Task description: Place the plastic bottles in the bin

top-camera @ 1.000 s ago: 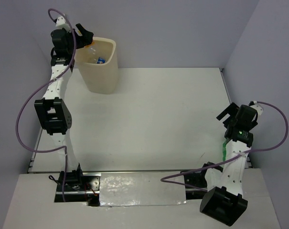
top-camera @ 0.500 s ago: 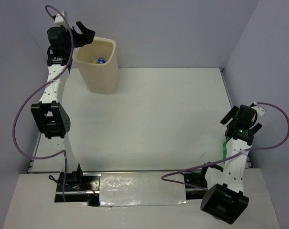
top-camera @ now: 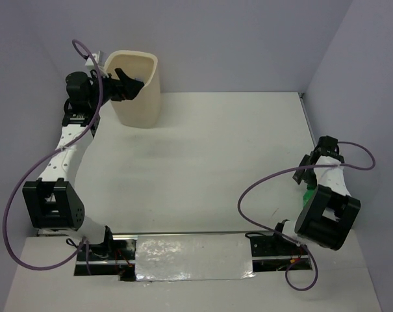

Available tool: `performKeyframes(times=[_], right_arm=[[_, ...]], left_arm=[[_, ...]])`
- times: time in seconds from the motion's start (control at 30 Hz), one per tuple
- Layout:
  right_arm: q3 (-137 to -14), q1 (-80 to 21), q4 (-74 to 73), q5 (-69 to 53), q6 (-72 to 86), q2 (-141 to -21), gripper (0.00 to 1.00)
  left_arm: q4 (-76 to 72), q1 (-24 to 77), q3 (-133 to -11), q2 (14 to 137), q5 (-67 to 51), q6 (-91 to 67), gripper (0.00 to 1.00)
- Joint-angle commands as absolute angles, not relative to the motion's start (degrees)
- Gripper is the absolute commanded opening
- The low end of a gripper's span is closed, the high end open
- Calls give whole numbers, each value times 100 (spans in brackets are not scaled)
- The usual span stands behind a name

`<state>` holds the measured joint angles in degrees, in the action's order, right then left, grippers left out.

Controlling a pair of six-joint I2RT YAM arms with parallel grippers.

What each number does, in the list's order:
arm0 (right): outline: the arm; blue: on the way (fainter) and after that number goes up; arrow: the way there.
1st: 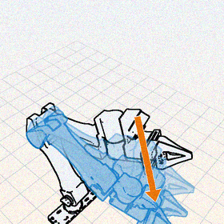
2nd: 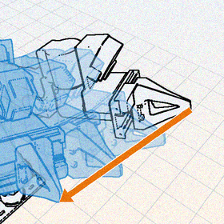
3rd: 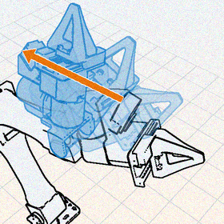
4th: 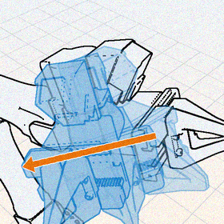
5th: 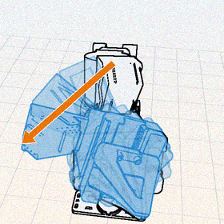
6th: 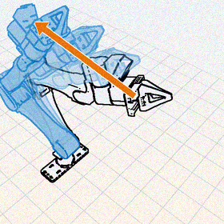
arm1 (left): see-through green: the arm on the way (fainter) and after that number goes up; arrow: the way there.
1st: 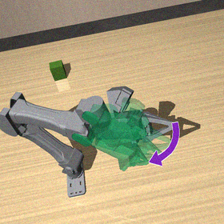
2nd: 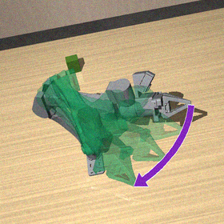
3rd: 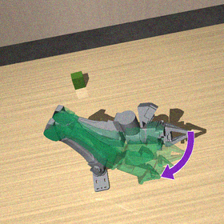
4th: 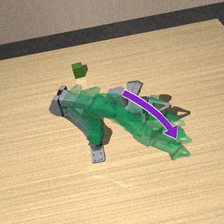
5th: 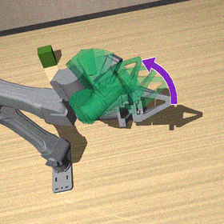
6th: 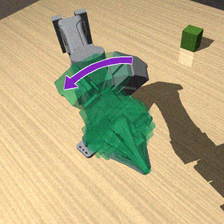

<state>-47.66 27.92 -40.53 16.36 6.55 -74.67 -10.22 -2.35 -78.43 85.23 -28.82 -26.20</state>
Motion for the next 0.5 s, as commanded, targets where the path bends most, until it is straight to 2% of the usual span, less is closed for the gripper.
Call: performKeyframes(times=[0.0,0.23,0.47], right_arm=[[-5019,2813,-4157,1441,308,-7558,100],[-5115,2821,-4201,1397,105,-8348,100],[-5238,2830,-4377,1959,228,-9193,98]], left_arm=[[-1152,-246,-7875,8657,-2997,-2391,99],[-1134,-246,-8130,9052,-2751,-2434,99],[-1257,-255,-8095,9184,-2531,-2461,99]])
